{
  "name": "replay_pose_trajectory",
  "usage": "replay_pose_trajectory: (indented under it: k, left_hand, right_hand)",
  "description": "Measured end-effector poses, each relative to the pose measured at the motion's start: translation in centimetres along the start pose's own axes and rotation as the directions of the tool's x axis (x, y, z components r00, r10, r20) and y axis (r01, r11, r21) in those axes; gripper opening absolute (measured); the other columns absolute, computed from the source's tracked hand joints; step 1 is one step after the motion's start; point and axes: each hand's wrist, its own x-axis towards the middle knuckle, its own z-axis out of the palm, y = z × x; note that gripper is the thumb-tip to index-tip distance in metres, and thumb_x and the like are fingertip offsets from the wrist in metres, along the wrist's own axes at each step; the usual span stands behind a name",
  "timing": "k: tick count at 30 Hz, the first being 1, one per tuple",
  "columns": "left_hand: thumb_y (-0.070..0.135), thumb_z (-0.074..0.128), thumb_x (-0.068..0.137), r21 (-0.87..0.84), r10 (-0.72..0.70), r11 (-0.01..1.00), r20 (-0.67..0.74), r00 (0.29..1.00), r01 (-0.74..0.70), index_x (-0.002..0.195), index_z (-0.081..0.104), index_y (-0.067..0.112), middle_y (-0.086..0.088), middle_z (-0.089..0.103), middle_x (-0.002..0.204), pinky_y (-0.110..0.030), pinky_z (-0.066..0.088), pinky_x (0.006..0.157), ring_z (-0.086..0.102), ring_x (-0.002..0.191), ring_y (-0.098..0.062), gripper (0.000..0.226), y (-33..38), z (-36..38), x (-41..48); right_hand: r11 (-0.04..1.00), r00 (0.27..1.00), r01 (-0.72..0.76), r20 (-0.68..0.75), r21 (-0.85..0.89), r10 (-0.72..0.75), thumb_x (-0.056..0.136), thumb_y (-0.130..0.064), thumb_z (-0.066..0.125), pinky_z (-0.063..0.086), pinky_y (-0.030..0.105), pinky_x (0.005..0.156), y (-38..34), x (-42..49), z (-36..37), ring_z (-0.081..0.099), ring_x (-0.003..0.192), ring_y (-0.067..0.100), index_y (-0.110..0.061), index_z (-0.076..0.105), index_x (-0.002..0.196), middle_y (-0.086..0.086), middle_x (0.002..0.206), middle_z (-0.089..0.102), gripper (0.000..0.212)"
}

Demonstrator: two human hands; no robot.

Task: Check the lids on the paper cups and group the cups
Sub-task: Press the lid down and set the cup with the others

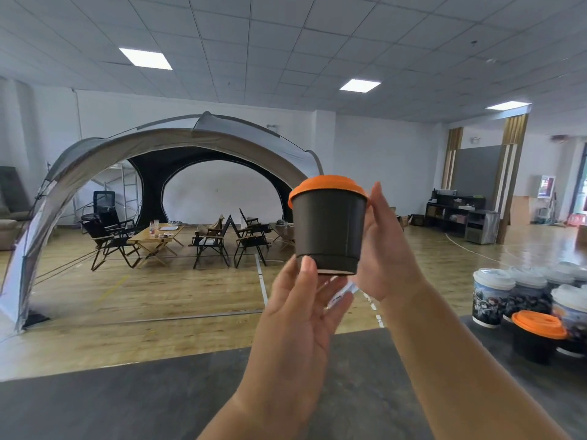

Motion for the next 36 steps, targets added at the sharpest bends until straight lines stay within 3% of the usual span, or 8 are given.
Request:
replay_pose_trajectory:
  k: [4,7,10,13,19,26,31,36]
  left_hand:
    - [0.048,0.065,0.081,0.378,0.237,0.902,-0.029,0.971,-0.208,0.129,0.046,0.040,0.020,0.070,0.094,-0.033,0.050,0.094,0.066,0.099,-0.002,0.052,0.2,0.1,-0.7]
    - [0.048,0.062,0.075,0.456,0.270,0.858,-0.007,0.963,-0.237,0.127,0.043,0.048,0.022,0.066,0.104,-0.034,0.050,0.094,0.063,0.104,-0.001,0.055,-0.3,0.2,-0.8]
    - [0.047,0.071,0.077,0.136,0.162,0.979,-0.085,0.983,-0.149,0.125,0.056,0.036,0.010,0.068,0.097,-0.035,0.052,0.087,0.066,0.097,-0.008,0.051,0.1,0.9,-0.9]
    - [0.049,0.063,0.075,-0.185,-0.100,0.978,-0.021,0.995,0.095,0.097,0.076,0.020,-0.010,0.068,0.100,-0.041,0.058,0.079,0.066,0.097,-0.023,0.039,0.5,1.2,-1.0]
    - [0.033,0.058,0.084,-0.289,-0.142,0.944,0.079,0.987,0.159,0.093,0.076,0.007,-0.026,0.068,0.104,-0.038,0.061,0.076,0.070,0.091,-0.029,0.033,0.4,1.5,-1.4]
    - [0.040,0.070,0.072,0.174,0.224,0.963,-0.097,0.970,-0.205,0.117,0.059,0.025,0.004,0.072,0.091,-0.035,0.053,0.082,0.068,0.088,-0.011,0.048,0.6,0.5,-1.1]
    - [0.053,0.070,0.063,0.542,0.391,0.779,-0.028,0.920,-0.314,0.126,0.048,0.043,0.011,0.065,0.112,-0.017,0.051,0.074,0.065,0.101,-0.002,0.068,0.3,0.3,-1.5]
    - [0.049,0.071,0.075,0.057,0.107,0.993,-0.112,0.988,-0.101,0.110,0.065,0.026,-0.001,0.070,0.099,-0.035,0.052,0.079,0.067,0.090,-0.012,0.042,0.4,1.0,-1.8]
  right_hand:
    - [0.939,0.983,0.178,0.010,-0.294,-0.183,0.075,-0.070,0.054,0.044,0.053,0.105,-0.6,-1.8,1.2,0.062,0.117,0.022,-0.030,0.060,0.120,0.004,0.127,0.064,0.061]
    - [0.893,0.970,0.208,-0.035,-0.399,-0.241,0.077,-0.065,0.058,0.047,0.057,0.100,-0.9,-2.1,1.8,0.064,0.110,0.029,-0.024,0.068,0.102,0.009,0.110,0.068,0.049]
    - [0.953,0.980,0.182,-0.033,-0.241,-0.195,0.085,-0.055,0.058,0.047,0.056,0.101,-1.2,-1.7,1.6,0.063,0.113,0.031,-0.013,0.066,0.111,0.017,0.114,0.067,0.051]
    - [0.999,1.000,0.030,0.008,0.032,-0.031,0.089,-0.052,0.050,0.053,0.045,0.091,-1.3,-1.7,1.5,0.067,0.106,0.030,-0.009,0.061,0.123,0.017,0.114,0.067,0.056]
    - [0.956,0.972,-0.225,0.118,0.190,0.205,0.090,-0.062,0.048,0.055,0.040,0.084,-0.2,-1.3,1.3,0.062,0.103,0.031,-0.006,0.031,0.151,0.019,0.132,0.051,0.085]
    - [0.966,0.980,0.182,-0.051,-0.185,-0.194,0.086,-0.060,0.049,0.044,0.046,0.103,-1.2,-3.2,2.4,0.062,0.118,0.021,-0.025,0.054,0.131,0.003,0.128,0.065,0.057]
    - [0.819,0.935,0.300,-0.020,-0.490,-0.355,0.076,-0.062,0.061,0.056,0.025,0.074,-1.2,-5.3,3.8,0.068,0.098,0.007,-0.027,0.057,0.122,-0.001,0.112,0.067,0.058]
    - [0.942,0.965,0.256,-0.003,-0.219,-0.263,0.082,-0.050,0.063,0.052,0.046,0.094,-1.6,-4.2,3.0,0.064,0.112,0.020,-0.014,0.063,0.119,0.009,0.118,0.067,0.051]
